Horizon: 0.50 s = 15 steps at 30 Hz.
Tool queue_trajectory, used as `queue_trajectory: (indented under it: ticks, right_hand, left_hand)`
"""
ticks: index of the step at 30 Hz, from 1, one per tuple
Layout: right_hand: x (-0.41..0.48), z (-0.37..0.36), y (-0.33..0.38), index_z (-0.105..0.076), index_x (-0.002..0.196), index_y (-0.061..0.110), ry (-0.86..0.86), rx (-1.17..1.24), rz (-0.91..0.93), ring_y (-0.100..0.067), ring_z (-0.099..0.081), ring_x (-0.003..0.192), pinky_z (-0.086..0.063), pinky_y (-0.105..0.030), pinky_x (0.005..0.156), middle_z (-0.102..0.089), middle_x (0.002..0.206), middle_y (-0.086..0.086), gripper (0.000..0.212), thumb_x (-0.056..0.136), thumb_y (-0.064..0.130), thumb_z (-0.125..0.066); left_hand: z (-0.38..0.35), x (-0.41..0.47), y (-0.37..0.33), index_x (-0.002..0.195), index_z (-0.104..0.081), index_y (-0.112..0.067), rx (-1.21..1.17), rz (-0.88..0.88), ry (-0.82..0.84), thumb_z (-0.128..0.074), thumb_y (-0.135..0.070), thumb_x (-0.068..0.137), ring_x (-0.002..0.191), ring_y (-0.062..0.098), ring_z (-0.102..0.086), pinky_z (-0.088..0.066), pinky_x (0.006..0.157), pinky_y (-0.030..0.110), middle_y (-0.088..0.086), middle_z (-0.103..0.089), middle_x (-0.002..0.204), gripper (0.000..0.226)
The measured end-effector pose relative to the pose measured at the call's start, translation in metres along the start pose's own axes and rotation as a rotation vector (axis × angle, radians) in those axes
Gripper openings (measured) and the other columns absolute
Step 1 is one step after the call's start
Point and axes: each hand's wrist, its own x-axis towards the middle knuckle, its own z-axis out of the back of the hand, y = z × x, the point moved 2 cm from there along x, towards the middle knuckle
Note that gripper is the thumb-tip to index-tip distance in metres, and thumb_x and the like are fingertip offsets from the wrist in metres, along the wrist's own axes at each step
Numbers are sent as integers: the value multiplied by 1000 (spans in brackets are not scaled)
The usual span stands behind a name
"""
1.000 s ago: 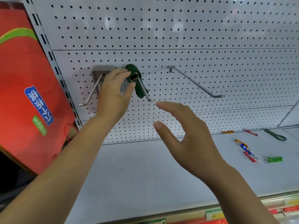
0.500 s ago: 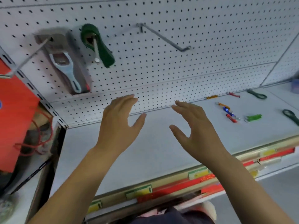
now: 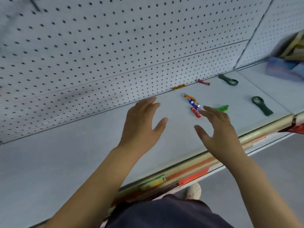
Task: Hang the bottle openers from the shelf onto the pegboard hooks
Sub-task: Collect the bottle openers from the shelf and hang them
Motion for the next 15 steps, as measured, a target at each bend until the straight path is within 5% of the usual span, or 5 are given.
queue_trajectory:
  ticks: [9,15]
  right_hand:
    - [51,22,-163,-56,136,10,60,-2,-196,-29,-44,135,-36,-33,106,-56,143,-8,48,92,23,-69]
    - [84,26,-250,-51,140,4,-64,-42,-334,-35,-37,141,-34,-47,114,-44,152,-15,49,96,21,-62]
  left_hand:
    - [-113,78,-85,136,-57,-13,1,19,193,-62,-40,97,139,17,-45,-32,112,30,2,-52,149,48]
    - [-182,113,-125,139,-56,-11,-35,57,296,-61,-39,98,142,19,-43,-39,114,43,3,-51,150,49]
